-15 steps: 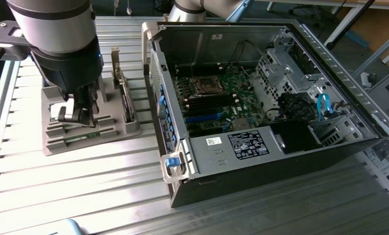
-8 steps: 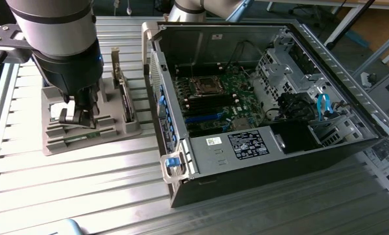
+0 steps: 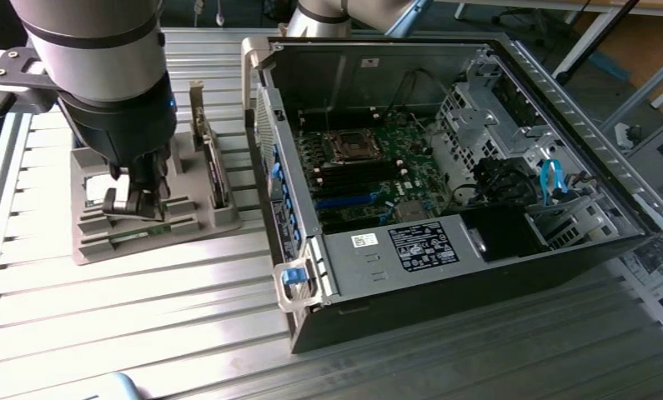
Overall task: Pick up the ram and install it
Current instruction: 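Pick up the ram and move it above insertion slot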
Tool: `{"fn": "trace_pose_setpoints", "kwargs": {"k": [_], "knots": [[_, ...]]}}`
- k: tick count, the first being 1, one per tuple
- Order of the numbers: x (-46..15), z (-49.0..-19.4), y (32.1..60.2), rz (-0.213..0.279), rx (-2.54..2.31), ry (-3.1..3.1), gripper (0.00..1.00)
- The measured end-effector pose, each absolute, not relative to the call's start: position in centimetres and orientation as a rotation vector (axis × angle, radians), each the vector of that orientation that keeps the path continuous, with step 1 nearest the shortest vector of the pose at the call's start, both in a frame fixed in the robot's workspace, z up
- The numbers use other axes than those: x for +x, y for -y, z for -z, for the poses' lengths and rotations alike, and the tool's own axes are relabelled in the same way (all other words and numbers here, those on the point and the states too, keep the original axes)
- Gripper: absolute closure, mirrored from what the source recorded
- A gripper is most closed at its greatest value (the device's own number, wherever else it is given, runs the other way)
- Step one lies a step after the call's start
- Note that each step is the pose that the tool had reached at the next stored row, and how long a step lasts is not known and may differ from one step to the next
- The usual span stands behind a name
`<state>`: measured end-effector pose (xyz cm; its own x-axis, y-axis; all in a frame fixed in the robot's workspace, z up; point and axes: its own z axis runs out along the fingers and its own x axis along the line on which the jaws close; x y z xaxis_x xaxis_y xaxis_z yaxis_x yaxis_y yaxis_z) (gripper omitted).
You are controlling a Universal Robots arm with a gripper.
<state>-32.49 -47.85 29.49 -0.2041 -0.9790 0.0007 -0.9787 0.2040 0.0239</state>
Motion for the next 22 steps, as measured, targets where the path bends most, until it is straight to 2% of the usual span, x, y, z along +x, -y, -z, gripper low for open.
{"fn": "trace_pose_setpoints", "kwargs": {"k": [22], "knots": [[-32.5, -27.9, 47.8, 0.028, 1.972, 2.425, 0.64]]}}
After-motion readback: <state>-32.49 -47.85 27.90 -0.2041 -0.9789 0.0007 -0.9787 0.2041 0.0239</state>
